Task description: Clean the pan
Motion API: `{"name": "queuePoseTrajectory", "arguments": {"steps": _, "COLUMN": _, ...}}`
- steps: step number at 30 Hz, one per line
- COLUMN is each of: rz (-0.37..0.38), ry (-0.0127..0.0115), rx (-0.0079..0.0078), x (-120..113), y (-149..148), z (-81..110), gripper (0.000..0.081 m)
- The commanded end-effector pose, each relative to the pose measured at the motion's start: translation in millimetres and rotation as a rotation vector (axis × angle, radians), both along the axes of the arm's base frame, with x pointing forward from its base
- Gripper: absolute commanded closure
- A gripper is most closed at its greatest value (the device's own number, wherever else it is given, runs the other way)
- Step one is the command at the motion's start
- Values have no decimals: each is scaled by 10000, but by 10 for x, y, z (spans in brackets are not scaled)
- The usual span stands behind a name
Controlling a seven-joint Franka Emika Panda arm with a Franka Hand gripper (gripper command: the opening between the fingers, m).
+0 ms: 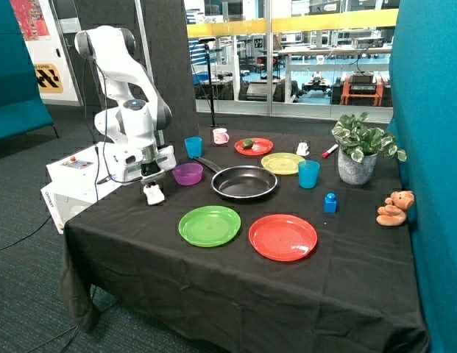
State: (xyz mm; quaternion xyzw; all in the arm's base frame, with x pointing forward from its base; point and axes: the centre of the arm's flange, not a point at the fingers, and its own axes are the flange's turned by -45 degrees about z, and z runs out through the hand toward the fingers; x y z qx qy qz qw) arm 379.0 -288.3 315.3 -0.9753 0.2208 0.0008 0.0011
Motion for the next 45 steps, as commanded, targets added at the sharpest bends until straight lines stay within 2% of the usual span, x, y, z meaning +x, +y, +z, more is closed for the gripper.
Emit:
{"name": "queuePoseTrajectory", "arguments": {"steps": 1, "rz": 69, "ry": -11, "rx": -25, "x": 8, "y": 37, "z": -53, "gripper": 808}}
{"name": "queuePoseTrajectory", "arguments": {"steps": 8, "rz": 218, "ry": -11, "rx": -25, "x": -14, "y": 114, "z": -91, "gripper": 808}}
{"name": "queuePoseTrajectory", "arguments": {"steps": 9, "rz": 225, "ry": -11, "rx": -25, "x": -18, "y": 130, "z": -98, "gripper": 404}}
{"name": "queuePoseTrajectory", "arguments": {"steps": 10, "rz": 245, "ry": -11, "rx": -25, "x": -20, "y": 143, "z": -105, "gripper": 202}}
{"name": "queuePoseTrajectory", "arguments": {"steps": 11, "rz": 245, "ry": -11, "rx": -25, "x": -22, "y": 152, "z": -109, "gripper": 101}}
{"name": "queuePoseTrajectory", "arguments": {"steps": 13, "rz": 257, "ry": -11, "rx": -25, "x": -23, "y": 168, "z": -115, "gripper": 25}}
{"name": "queuePoseTrajectory", "arguments": {"steps": 22, "rz": 437, "ry": -12, "rx": -25, "x": 6, "y": 271, "z": -126, "gripper": 0}}
{"name": "queuePoseTrajectory", "arguments": {"steps": 26, "rz": 797, "ry": -12, "rx": -25, "x": 55, "y": 492, "z": -112, "gripper": 0}}
{"name": "queuePoseTrajectory", "arguments": {"steps": 27, "rz": 586, "ry": -12, "rx": -25, "x": 60, "y": 532, "z": -115, "gripper": 0}}
{"name": "queuePoseTrajectory", "arguments": {"steps": 30, "rz": 579, "ry": -12, "rx": -25, "x": 67, "y": 603, "z": -124, "gripper": 0}}
{"name": "queuePoseTrajectory", "arguments": {"steps": 45, "rz": 336, "ry": -12, "rx": -25, "x": -68, "y": 370, "z": -69, "gripper": 0}}
